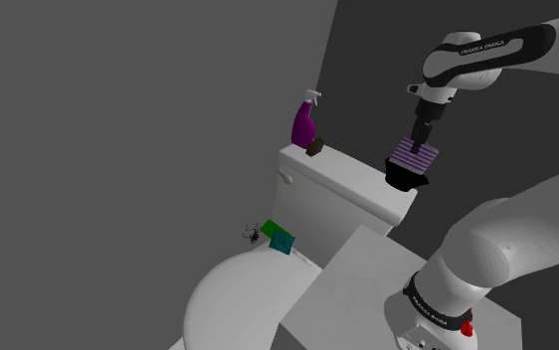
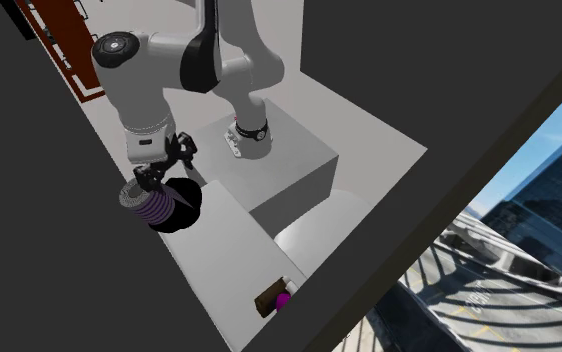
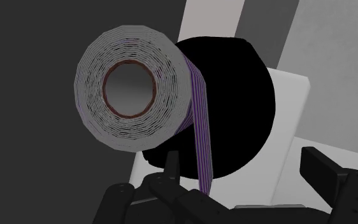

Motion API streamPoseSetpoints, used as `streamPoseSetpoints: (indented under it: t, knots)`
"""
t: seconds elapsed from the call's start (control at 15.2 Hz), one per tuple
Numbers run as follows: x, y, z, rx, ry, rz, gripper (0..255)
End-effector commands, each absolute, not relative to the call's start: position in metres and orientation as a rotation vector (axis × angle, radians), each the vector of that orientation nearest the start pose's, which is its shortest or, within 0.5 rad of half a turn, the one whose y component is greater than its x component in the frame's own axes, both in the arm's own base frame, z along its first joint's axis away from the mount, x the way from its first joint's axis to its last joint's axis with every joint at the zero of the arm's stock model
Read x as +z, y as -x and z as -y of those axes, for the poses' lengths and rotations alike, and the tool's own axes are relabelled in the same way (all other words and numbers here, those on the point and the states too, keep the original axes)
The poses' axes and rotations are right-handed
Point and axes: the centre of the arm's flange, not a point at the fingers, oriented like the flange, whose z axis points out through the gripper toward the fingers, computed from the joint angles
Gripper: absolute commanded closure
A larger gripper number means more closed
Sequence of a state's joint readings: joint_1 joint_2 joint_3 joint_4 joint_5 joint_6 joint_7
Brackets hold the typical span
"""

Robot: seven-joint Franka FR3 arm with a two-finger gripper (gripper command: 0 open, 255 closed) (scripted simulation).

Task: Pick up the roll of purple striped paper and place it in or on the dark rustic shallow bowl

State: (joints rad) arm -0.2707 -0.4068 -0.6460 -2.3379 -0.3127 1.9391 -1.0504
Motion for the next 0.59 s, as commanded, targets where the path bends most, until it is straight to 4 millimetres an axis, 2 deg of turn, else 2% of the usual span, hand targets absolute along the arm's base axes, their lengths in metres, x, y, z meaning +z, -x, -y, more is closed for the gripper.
streamPoseSetpoints:
  t: [0.0, 0.13, 0.53]
  knots:
    - [0.473, -0.243, 0.370, 0.108, 3.088, 0.472, 0]
    - [0.497, -0.245, 0.370, 0.108, 3.088, 0.472, 0]
    - [0.497, -0.245, 0.370, 0.108, 3.088, 0.472, 0]
